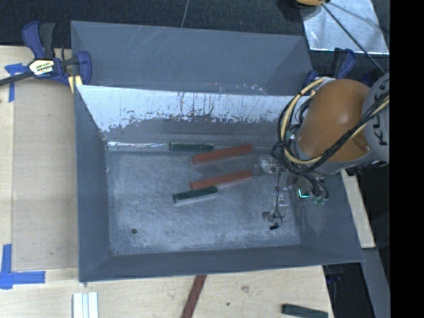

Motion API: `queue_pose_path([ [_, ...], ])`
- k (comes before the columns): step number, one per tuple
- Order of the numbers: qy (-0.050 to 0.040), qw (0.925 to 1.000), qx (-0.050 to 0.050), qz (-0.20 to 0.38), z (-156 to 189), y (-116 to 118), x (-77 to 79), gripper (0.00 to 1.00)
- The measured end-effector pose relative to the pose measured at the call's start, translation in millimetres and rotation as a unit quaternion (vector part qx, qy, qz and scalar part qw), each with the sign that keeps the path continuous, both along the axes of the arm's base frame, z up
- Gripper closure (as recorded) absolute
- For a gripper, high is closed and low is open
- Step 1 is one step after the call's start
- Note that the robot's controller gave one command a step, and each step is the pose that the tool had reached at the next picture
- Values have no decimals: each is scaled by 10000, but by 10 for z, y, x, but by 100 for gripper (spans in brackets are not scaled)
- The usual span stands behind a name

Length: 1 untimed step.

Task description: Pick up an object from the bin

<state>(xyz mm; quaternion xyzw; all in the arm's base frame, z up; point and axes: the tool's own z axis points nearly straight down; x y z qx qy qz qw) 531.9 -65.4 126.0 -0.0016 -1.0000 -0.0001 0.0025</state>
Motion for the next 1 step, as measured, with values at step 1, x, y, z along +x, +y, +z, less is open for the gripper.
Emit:
queue_pose_path([
  [1, -41, 10000, -4, 12, 42, 2, 21, 0],
])
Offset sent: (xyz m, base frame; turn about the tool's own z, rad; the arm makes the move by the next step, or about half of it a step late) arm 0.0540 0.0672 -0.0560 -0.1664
